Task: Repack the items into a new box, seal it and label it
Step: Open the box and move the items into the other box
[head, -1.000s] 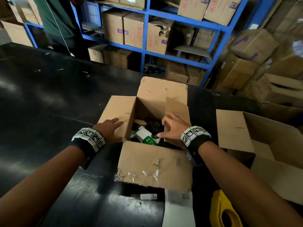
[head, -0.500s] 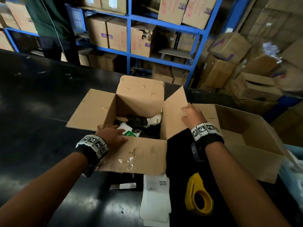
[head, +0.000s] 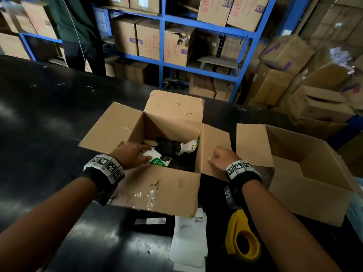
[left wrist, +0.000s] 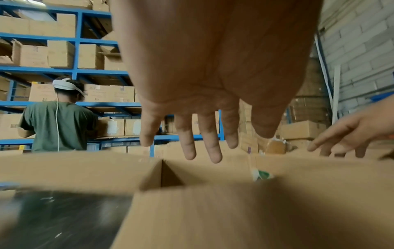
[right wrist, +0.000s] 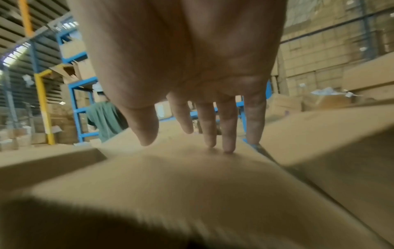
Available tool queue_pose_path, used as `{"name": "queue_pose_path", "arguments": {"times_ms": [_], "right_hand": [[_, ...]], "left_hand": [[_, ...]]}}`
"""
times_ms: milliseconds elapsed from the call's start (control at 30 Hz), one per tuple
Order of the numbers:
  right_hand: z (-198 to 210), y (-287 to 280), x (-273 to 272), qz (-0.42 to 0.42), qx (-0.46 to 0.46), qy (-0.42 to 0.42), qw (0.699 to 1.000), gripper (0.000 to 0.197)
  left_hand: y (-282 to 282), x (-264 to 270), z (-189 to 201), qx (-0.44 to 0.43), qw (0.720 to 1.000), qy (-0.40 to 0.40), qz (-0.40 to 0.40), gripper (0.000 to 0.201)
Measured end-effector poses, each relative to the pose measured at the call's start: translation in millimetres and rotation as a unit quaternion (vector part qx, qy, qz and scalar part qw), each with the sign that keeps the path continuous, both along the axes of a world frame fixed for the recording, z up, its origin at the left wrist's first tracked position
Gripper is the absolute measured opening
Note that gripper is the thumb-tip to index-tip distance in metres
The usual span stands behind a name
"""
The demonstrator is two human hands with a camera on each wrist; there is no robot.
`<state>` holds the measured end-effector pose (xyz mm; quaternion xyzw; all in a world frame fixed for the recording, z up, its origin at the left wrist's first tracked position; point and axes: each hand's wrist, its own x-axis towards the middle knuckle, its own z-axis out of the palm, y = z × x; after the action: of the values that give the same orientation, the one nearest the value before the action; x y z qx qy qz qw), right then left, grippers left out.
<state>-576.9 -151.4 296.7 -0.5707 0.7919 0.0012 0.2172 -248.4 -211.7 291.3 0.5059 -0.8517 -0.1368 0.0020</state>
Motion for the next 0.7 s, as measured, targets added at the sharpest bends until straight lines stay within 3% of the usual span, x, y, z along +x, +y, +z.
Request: {"name": "queue_pose_path", "arguments": {"times_ms": [133,233,333,433,467,600,700], "right_hand": [[23.3,-43.4,19.8,0.041,-0.041,-0.002,0.998,0.053],[27.9,-90.5,39.5,0.089,-0.016,0.008,0.996,0.061],[22.9,-134.4,59.9,0.12,0.033,0.032,0.992,0.06],[4.7,-173.0,68.6,0.123,0.072,0.092,0.986,0.053],[-12.3,-190.4,63.9,0.119,0.095,0.104,0.983,0.056],[-92.5,-247.7,32.5,0.124,0.159,0.142,0.969,0.103],[-71.1,-238.0,52.3,0.132,0.193,0.156,0.96,0.093]], "left_hand": [[-31.9,-23.3,34.9,-0.047,0.994,0.086,-0.038,0.05],[-72.0,-48.3,43.8,-0.032,0.997,0.033,-0.069,0.063],[-111.3,-70.1,30.3,-0.001,0.995,-0.056,-0.082,0.072],[-140.8,-85.1,7.6,0.041,0.99,-0.083,-0.104,0.078],[-149.1,-88.0,-0.7,0.052,0.989,-0.081,-0.111,0.079],[-173.7,-98.9,-31.1,0.064,0.98,-0.108,-0.156,0.078],[-177.2,-105.3,-50.3,0.138,0.958,-0.149,-0.202,0.079]]}}
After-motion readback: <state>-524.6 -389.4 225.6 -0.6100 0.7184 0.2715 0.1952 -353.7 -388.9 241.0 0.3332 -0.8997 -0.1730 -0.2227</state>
